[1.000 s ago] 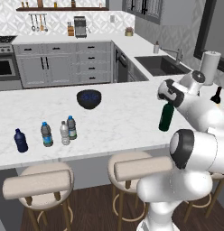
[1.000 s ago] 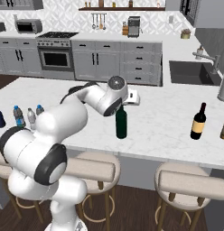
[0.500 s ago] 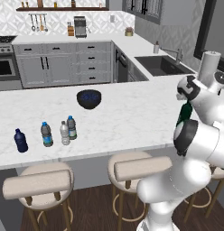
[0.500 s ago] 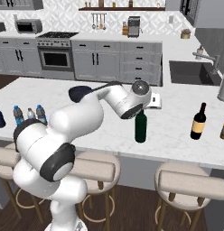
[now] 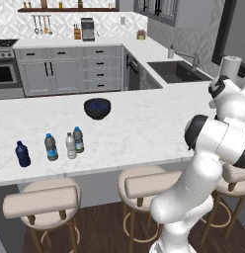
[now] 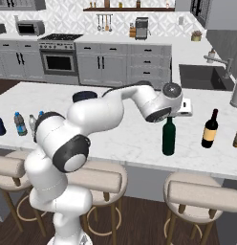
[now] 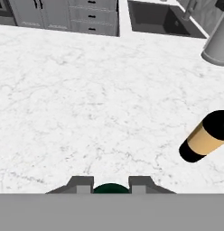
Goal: Move the plastic bottles in the middle to the plastics group, and the glass bottles in the middle to the glass group.
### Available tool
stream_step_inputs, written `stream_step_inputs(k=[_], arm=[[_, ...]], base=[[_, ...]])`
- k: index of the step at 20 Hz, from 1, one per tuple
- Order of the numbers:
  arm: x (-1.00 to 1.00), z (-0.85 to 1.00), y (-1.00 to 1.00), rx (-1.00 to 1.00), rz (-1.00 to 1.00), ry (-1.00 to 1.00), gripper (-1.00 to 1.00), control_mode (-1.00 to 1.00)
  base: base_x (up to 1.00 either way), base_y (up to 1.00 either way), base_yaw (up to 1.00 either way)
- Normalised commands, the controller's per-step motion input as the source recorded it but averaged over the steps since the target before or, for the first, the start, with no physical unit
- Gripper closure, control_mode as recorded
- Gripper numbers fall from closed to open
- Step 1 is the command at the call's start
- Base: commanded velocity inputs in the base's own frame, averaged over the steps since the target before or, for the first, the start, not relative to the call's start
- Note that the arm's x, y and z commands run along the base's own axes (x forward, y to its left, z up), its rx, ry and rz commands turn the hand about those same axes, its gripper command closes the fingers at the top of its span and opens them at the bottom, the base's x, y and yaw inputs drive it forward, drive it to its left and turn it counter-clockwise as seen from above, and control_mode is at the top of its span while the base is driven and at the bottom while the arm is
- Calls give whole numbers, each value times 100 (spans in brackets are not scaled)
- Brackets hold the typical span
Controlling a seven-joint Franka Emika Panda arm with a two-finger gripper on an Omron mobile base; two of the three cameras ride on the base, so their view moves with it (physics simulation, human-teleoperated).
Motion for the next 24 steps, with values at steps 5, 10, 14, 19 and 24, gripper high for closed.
stream_step_inputs(k=[5,10,14,19,24], arm=[[9,0,-57,0,0,2,100,-100],[13,-2,-57,0,0,0,100,-100],[27,-4,-50,2,0,0,100,-100],[23,-9,-37,0,0,0,100,-100],[20,-24,0,0,0,-5,100,-100]], base=[[0,0,0],[0,0,0],[0,0,0],[0,0,0],[0,0,0]])
